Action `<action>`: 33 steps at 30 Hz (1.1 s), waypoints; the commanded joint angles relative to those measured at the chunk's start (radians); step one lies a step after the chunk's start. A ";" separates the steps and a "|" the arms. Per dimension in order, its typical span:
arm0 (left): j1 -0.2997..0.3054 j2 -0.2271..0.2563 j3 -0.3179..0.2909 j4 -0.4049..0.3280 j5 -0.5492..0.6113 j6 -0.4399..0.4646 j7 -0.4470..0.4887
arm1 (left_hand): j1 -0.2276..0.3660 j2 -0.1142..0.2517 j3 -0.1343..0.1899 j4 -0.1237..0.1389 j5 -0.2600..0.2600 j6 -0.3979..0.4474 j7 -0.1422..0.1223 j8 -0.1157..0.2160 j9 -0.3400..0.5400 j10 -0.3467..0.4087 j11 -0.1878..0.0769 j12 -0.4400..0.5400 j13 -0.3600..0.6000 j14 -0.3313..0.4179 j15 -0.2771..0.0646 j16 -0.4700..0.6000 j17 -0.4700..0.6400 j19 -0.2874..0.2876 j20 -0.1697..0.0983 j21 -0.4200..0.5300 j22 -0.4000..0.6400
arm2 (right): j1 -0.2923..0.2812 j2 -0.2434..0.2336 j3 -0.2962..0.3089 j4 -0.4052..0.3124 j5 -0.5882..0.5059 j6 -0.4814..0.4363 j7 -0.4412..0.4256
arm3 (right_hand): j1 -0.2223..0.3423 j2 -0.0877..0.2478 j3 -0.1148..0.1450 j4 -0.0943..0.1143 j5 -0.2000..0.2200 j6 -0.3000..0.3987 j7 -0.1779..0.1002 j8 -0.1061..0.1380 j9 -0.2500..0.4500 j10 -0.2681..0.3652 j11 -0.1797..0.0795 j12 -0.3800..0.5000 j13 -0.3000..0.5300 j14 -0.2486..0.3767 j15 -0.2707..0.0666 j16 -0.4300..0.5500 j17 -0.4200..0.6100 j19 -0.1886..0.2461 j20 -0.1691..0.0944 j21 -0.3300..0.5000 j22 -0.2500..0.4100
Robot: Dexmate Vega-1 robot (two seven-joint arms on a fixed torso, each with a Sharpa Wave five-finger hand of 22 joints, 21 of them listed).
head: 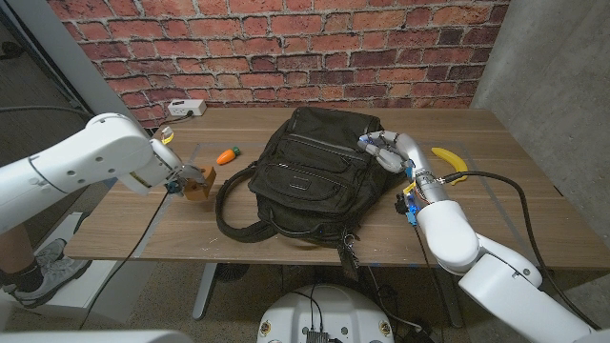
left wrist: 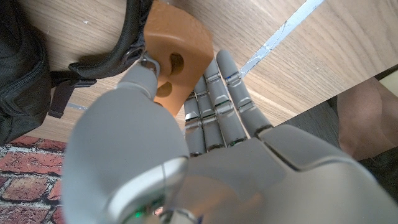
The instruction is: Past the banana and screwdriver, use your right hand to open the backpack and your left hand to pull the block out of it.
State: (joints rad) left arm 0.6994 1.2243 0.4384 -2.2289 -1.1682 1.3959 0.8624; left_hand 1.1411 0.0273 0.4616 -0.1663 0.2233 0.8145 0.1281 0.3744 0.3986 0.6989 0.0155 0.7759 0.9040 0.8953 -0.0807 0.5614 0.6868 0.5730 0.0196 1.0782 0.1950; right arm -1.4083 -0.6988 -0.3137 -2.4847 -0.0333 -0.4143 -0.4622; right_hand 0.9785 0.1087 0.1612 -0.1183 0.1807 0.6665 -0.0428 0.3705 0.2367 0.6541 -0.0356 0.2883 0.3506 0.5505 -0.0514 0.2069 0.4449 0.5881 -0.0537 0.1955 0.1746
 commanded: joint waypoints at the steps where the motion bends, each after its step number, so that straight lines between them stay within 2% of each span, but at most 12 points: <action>1: 0.036 0.014 -0.029 -0.010 -0.005 0.000 0.003 | 0.069 0.076 -0.002 0.003 0.005 0.015 0.002 0.030 0.187 0.047 -0.049 -0.007 0.002 0.014 -0.021 -0.004 0.005 -0.007 -0.004 0.007 0.000 | 0.005 -0.017 0.039 0.059 0.080 0.097 0.016 | -0.022 -0.004 -0.009 0.001 -0.002 -0.022 0.005 -0.014 -0.002 -0.017 0.008 -0.009 0.002 -0.020 -0.079 -0.004 0.000 -0.011 0.001 -0.005 0.002; 9: 0.054 0.021 -0.043 -0.017 -0.013 0.000 0.008 | 0.070 0.074 -0.006 0.002 0.005 0.012 0.002 0.028 0.184 0.040 -0.045 -0.010 0.006 0.007 -0.020 -0.010 0.001 -0.014 -0.002 0.010 -0.001 | -0.004 -0.010 0.075 0.121 0.132 0.194 0.017 | -0.057 -0.012 -0.021 0.011 -0.004 -0.052 0.015 -0.035 -0.005 -0.047 0.020 -0.024 -0.003 -0.046 -0.062 -0.007 -0.004 -0.026 0.013 -0.006 0.002; 13: 0.064 0.021 -0.054 -0.022 -0.006 0.000 0.003 | 0.067 0.073 -0.009 0.004 0.004 0.002 0.001 0.023 0.181 0.031 -0.039 -0.015 0.005 -0.007 -0.016 -0.018 0.000 -0.028 0.003 0.009 -0.002 | -0.008 -0.012 0.099 0.141 0.181 0.209 0.039 | -0.106 -0.013 -0.036 0.030 -0.005 -0.078 0.031 -0.056 -0.008 -0.076 0.035 -0.039 -0.006 -0.083 -0.039 -0.012 -0.008 -0.052 0.026 -0.008 0.003; 18: 0.066 0.024 -0.057 -0.023 -0.013 0.000 0.014 | 0.068 0.073 -0.013 0.004 0.004 0.002 0.000 0.023 0.181 0.032 -0.041 -0.017 0.004 -0.007 -0.015 -0.019 -0.002 -0.032 0.004 0.011 -0.002 | -0.013 -0.012 0.112 0.158 0.205 0.235 0.041 | -0.156 -0.021 -0.055 0.047 -0.007 -0.092 0.038 -0.070 -0.009 -0.095 0.046 -0.046 -0.006 -0.107 -0.025 -0.013 -0.013 -0.067 0.035 -0.007 0.003; 23: 0.094 0.023 -0.087 -0.019 -0.022 0.000 0.038 | 0.072 0.075 -0.016 0.002 0.004 0.002 0.000 0.024 0.181 0.031 -0.041 -0.019 0.004 -0.007 -0.018 -0.019 -0.002 -0.032 0.006 0.013 -0.003 | -0.020 -0.009 0.127 0.173 0.222 0.257 0.034 | -0.202 -0.032 -0.073 0.062 -0.005 -0.107 0.046 -0.082 -0.010 -0.113 0.056 -0.054 -0.005 -0.129 -0.011 -0.013 -0.019 -0.084 0.041 -0.007 0.003; 28: 0.121 0.018 -0.105 -0.014 0.009 0.000 0.024 | 0.075 0.074 -0.019 0.001 0.004 0.000 0.000 0.023 0.180 0.030 -0.041 -0.020 0.003 -0.009 -0.019 -0.019 -0.002 -0.033 0.006 0.015 -0.004 | -0.022 -0.004 0.139 0.182 0.233 0.255 0.022 | -0.217 -0.033 -0.078 0.067 -0.004 -0.113 0.049 -0.087 -0.010 -0.121 0.063 -0.057 -0.005 -0.137 -0.007 -0.013 -0.021 -0.090 0.044 -0.007 0.003; 33: 0.125 0.009 -0.092 -0.004 0.071 -0.002 -0.009 | 0.077 0.075 -0.021 0.001 0.004 -0.003 0.001 0.021 0.178 0.025 -0.042 -0.022 0.004 -0.015 -0.018 -0.024 -0.004 -0.038 0.006 0.016 -0.004 | -0.030 0.002 0.151 0.199 0.243 0.279 0.013 | -0.220 -0.033 -0.079 0.067 -0.004 -0.113 0.051 -0.089 -0.010 -0.122 0.063 -0.058 -0.005 -0.140 -0.006 -0.013 -0.022 -0.092 0.045 -0.007 0.003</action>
State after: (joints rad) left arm 0.7962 1.2448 0.3538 -2.2458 -1.1698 1.3959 0.8849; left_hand 1.1418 0.0265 0.4461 -0.1653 0.2188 0.8124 0.1269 0.3744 0.3985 0.6988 0.0046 0.7586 0.9069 0.8895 -0.0867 0.5396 0.6803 0.5385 0.0251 1.0876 0.1906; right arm -1.4261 -0.7064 -0.1910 -2.3195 0.1771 -0.1756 -0.4333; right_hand 0.7643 0.0756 0.0826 -0.0508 0.1807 0.5532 0.0070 0.2846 0.2276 0.5330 0.0283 0.2345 0.3429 0.4130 -0.0461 0.1956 0.4218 0.5008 -0.0090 0.1886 0.1746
